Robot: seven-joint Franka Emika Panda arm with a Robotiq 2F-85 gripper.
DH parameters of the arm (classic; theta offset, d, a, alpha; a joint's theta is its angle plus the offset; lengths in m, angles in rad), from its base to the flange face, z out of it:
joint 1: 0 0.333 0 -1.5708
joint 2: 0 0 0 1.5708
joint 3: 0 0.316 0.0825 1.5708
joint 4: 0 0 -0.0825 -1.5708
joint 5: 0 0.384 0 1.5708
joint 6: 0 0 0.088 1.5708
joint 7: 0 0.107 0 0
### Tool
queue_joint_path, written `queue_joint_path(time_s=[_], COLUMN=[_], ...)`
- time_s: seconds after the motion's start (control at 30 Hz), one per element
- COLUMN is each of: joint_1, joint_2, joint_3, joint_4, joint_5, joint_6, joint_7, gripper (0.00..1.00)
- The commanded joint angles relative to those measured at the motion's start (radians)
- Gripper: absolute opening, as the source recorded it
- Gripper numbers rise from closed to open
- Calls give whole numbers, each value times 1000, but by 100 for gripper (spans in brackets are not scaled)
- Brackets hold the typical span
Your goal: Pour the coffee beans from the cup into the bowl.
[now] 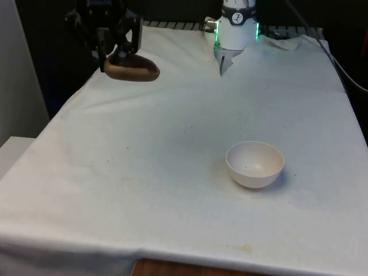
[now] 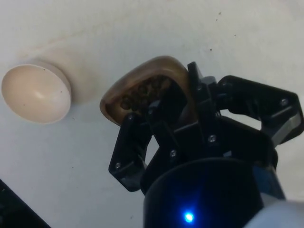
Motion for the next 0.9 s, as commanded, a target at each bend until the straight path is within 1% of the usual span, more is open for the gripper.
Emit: queue_joint_path(time_s=[0.0, 0.03, 0.07, 0.1, 0.3, 0.33, 0.37, 0.4, 0.43, 0.53, 0.57, 0.63, 0.67, 0.7, 0.8, 0.83, 0.87], joint_1=[16, 19, 4, 21, 36, 39, 41, 26, 43, 47, 50, 52, 37, 53, 56, 57, 56], joint_2=[-13, -13, 0, -13, -15, -16, -17, -3, -17, -18, -19, -21, -5, -22, -28, -32, -34], joint_3=[-10, -10, 0, -10, -4, 1, 4, 13, 6, 14, 21, 28, 37, 31, 43, 52, 57], joint_4=[-23, -22, 0, -22, -20, -20, -21, 2, -21, -22, -23, -23, 2, -24, -27, -29, -30], joint_5=[-10, -15, -11, -21, -60, -73, -79, -72, -84, -96, -106, -115, -110, -119, -130, -138, -141], joint_6=[15, 15, 0, 14, 9, 7, 7, -6, 7, 6, 6, 5, -9, 4, 2, 1, 2], joint_7=[2, 5, 5, 8, 33, 41, 46, 44, 51, 64, 75, 86, 84, 91, 106, 117, 122], gripper=[1, 1, 1, 1, 1, 1, 1, 1, 1, 1, 1, 1, 1, 1, 1, 1, 1])
